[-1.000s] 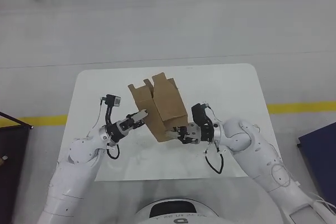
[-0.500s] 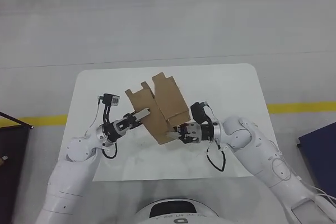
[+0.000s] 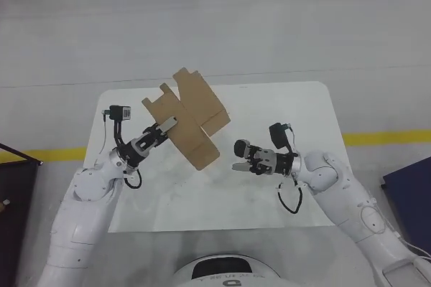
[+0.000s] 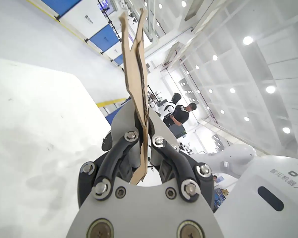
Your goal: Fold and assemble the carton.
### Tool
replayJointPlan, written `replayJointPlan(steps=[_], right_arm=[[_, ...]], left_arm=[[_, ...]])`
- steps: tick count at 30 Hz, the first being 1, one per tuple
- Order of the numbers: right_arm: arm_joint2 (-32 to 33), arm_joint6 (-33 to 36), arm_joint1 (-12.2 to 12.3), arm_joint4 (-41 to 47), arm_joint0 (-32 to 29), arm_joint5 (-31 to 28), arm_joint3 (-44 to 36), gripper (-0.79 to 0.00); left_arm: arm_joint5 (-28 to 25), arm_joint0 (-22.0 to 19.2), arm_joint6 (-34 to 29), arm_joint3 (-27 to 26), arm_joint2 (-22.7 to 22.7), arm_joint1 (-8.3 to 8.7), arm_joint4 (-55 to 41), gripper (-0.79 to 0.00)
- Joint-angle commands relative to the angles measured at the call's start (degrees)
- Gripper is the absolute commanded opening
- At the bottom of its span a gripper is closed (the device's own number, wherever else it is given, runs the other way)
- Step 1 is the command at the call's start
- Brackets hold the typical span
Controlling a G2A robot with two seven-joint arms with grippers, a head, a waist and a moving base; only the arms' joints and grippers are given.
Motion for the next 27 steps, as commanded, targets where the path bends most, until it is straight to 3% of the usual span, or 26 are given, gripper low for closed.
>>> replayJointPlan(steps=[1, 19, 23, 27], right_arm=[[2.1, -1.5, 0.4, -0.8, -1.7, 0.0, -1.1, 0.000], [2.1, -1.5, 0.4, -0.8, -1.7, 0.0, -1.1, 0.000], [2.1, -1.5, 0.4, -0.8, -1.7, 0.0, -1.1, 0.000], [2.1, -1.5, 0.4, -0.8, -1.7, 0.0, -1.1, 0.000]], left_arm=[[1.1, -0.5, 0.8, -0.6, -0.1, 0.06, 2.9, -0.785], [1.5, -0.3, 1.8, -1.0, 0.0, -0.01, 2.4, -0.785], [7.1, 1.1, 5.1, -1.0, 0.9, -0.69, -14.0, -0.785], [20.0, 3.3, 7.7, -0.5, 3.0, -2.07, -45.6, -0.785]])
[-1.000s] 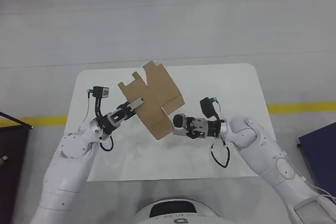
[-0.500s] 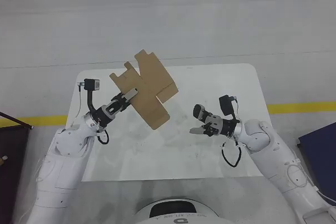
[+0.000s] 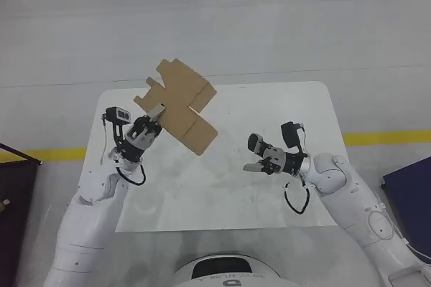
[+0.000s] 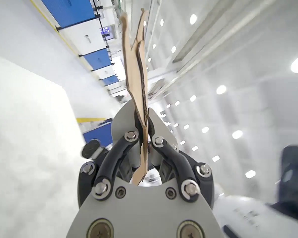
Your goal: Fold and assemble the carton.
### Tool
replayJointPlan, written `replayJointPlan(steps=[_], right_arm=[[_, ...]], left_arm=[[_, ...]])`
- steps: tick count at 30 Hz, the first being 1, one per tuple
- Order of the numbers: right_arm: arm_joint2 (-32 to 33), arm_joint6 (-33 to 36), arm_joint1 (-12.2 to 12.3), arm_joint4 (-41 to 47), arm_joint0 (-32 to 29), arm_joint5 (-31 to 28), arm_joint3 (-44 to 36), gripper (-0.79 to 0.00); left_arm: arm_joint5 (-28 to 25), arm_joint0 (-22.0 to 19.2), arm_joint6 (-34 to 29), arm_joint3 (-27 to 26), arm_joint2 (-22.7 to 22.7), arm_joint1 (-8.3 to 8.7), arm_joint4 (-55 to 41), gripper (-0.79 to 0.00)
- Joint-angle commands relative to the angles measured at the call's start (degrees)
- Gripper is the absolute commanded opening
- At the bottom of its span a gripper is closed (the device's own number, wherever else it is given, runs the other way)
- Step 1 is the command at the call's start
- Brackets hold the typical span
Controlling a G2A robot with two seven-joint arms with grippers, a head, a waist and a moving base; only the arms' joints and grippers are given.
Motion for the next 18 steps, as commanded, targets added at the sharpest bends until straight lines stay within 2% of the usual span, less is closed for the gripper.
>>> replayJointPlan(steps=[1, 3, 6, 7, 15, 16, 18], right_arm=[[0.0, 0.0, 0.0, 0.0, 0.0, 0.0, 0.0, 0.000], [0.0, 0.0, 0.0, 0.0, 0.0, 0.0, 0.0, 0.000], [0.0, 0.0, 0.0, 0.0, 0.0, 0.0, 0.0, 0.000], [0.0, 0.0, 0.0, 0.0, 0.0, 0.0, 0.0, 0.000], [0.0, 0.0, 0.0, 0.0, 0.0, 0.0, 0.0, 0.000], [0.0, 0.0, 0.0, 0.0, 0.0, 0.0, 0.0, 0.000], [0.0, 0.0, 0.0, 0.0, 0.0, 0.0, 0.0, 0.000]], left_arm=[[8.1, 0.9, 1.1, 0.0, 0.9, -0.64, -21.5, -0.785], [14.6, 1.2, 1.7, -0.2, 1.7, -0.94, -29.2, -0.785], [19.9, 1.0, 1.1, -1.7, 2.4, -1.04, -32.0, -0.785], [20.3, 0.6, -0.1, -2.4, 2.2, -0.81, -28.3, -0.785], [20.3, 0.6, -0.1, -2.4, 2.2, -0.81, -28.3, -0.785], [20.6, 0.7, 0.2, -2.3, 2.3, -0.84, -28.6, -0.785], [23.1, 1.9, 2.9, -2.3, 3.3, -1.32, -36.0, -0.785]])
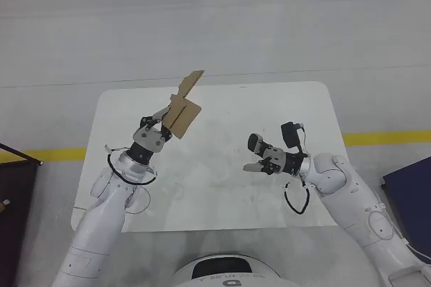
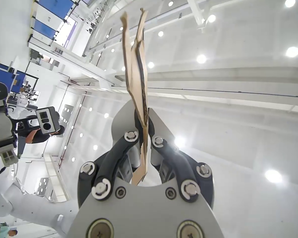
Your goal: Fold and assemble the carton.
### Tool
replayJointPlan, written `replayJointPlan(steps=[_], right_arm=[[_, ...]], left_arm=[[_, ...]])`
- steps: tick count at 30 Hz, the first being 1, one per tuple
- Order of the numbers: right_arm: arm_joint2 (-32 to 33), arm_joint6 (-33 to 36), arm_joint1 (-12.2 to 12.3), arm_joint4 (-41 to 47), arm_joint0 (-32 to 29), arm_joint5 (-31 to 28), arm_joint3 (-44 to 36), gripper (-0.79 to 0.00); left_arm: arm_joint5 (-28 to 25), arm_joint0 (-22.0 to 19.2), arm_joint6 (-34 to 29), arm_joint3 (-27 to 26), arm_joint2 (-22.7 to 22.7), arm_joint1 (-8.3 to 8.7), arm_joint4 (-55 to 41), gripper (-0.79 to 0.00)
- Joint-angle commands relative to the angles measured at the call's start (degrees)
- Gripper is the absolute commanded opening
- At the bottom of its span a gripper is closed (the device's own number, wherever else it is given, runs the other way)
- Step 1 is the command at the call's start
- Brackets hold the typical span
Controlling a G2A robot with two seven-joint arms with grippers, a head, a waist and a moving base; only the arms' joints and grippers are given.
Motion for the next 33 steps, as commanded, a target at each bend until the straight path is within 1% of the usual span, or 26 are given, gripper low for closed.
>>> replayJointPlan(steps=[1, 4, 6, 8, 9, 13, 14, 18, 21, 23, 25, 27, 33], right_arm=[[0.0, 0.0, 0.0, 0.0, 0.0, 0.0, 0.0, 0.000], [-0.2, -0.6, -0.1, -0.4, -0.2, 1.5, -0.5, 0.000], [0.3, -1.8, -0.2, -1.6, 0.0, 3.1, -0.4, 0.000], [1.5, -3.5, -0.2, -4.5, 0.1, 4.6, -0.7, 0.000], [2.4, -4.6, -0.1, -6.2, 0.0, 5.3, -1.1, 0.000], [5.9, -8.9, 0.2, -14.3, -1.4, 8.2, -4.0, 0.000], [6.6, -9.6, 0.2, -16.5, -1.9, 9.3, -4.9, 0.000], [7.8, -10.8, 0.3, -19.6, -3.2, 11.3, -7.2, 0.000], [8.0, -10.4, 0.4, -20.2, -3.5, 12.6, -8.5, 0.000], [8.0, -10.2, 0.4, -20.3, -3.7, 13.2, -9.0, 0.000], [8.1, -10.3, 0.3, -19.7, -3.9, 13.2, -9.4, 0.000], [8.3, -10.2, 0.4, -19.6, -4.2, 13.3, -9.6, 0.000], [8.7, -10.3, 0.5, -18.8, -5.3, 12.6, -10.3, 0.000]], left_arm=[[3.4, 1.0, 3.7, -0.3, 1.0, -0.50, -10.3, -0.785], [9.1, 2.9, 12.0, -1.6, 2.5, -1.47, -29.6, -0.785], [12.8, 3.9, 18.3, -2.7, 2.8, -1.77, -40.7, -0.785], [15.6, 5.0, 23.3, -3.9, 2.2, -1.79, -49.0, -0.785], [17.4, 5.3, 25.7, -4.8, 1.8, -1.67, -51.6, -0.785], [24.0, 7.5, 32.8, -6.5, -0.2, -1.24, -65.8, -0.785], [25.4, 8.1, 34.2, -6.8, -0.3, -1.22, -71.3, -0.785], [28.9, 9.5, 42.8, -7.9, -0.4, -0.80, -88.2, -0.785], [30.0, 9.9, 47.2, -7.9, -0.5, -0.50, -95.5, -0.785], [30.4, 9.8, 48.9, -7.6, -0.8, -0.33, -96.9, -0.785], [30.8, 9.8, 49.6, -7.4, -0.6, -0.29, -98.7, -0.785], [31.4, 9.8, 50.1, -7.4, -0.8, -0.19, -98.2, -0.785], [31.4, 10.0, 49.0, -7.3, -0.5, -0.20, -98.2, -0.785]])
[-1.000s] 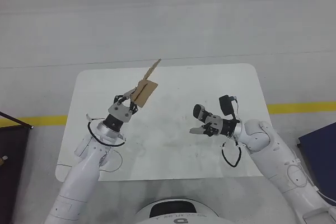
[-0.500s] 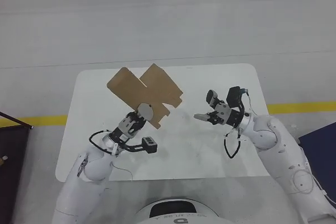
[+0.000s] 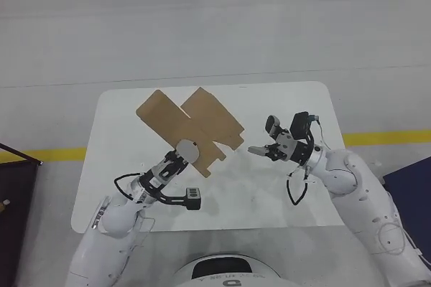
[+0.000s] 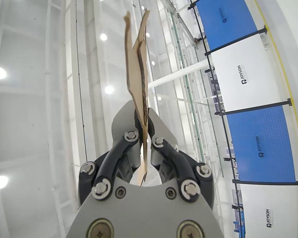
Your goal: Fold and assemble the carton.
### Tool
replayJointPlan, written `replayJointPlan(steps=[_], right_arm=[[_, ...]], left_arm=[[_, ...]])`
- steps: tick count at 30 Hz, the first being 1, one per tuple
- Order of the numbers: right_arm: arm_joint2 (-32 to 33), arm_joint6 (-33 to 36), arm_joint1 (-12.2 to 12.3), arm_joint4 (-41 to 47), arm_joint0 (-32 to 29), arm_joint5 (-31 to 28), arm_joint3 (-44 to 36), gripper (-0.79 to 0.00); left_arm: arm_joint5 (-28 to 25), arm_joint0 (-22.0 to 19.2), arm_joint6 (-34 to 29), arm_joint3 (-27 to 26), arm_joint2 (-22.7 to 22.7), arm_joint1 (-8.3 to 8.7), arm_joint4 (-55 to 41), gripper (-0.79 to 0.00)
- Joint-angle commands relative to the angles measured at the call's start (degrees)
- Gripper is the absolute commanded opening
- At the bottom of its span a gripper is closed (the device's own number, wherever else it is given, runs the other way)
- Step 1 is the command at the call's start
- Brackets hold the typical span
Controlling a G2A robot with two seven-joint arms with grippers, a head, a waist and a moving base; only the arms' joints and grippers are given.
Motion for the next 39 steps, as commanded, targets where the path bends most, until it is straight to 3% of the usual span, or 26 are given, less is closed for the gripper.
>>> replayJointPlan(steps=[1, 4, 6, 8, 10, 16, 25, 29, 39], right_arm=[[0.2, 0.0, 0.0, 0.1, -0.2, -0.2, -0.2, 0.000], [0.3, -0.1, 0.1, 0.2, -0.5, -0.3, -0.5, 0.000], [0.4, -0.1, 0.1, 0.4, -0.6, -0.4, -0.6, 0.000], [0.3, 0.0, 0.0, 0.9, -0.6, -0.4, -0.6, 0.000], [0.0, 0.4, 0.0, 1.8, -0.4, -0.1, -0.5, 0.000], [-2.5, 2.9, -0.2, 10.9, 1.3, -4.5, 1.4, 0.000], [-5.8, 11.7, -0.1, 26.9, 4.5, -5.9, 6.3, 0.000], [-7.1, 14.5, -0.1, 37.0, 5.2, -1.2, 8.8, 0.000], [-7.1, 14.5, -0.1, 37.0, 5.2, -1.2, 8.8, 0.000]], left_arm=[[0.0, 0.0, -0.3, 0.0, 0.1, -0.01, 0.1, -0.785], [0.2, 0.1, -1.1, -0.2, -0.1, 0.01, 0.8, -0.785], [0.8, -0.5, -4.2, -0.6, -1.9, 0.03, 6.8, -0.785], [2.3, -1.3, -10.9, -2.0, -4.4, 0.03, 26.2, -0.785], [0.1, -0.9, -22.3, -2.5, -4.1, -0.48, 41.2, -0.785], [-15.6, -2.7, -48.1, 1.1, -1.7, -0.66, 84.8, -0.785], [-33.9, -6.6, -65.9, 7.0, -4.2, 1.16, 123.2, -0.785], [-43.4, -7.3, -71.3, 8.0, -4.9, 1.37, 128.0, -0.785], [-43.4, -7.3, -71.3, 8.0, -4.9, 1.37, 128.0, -0.785]])
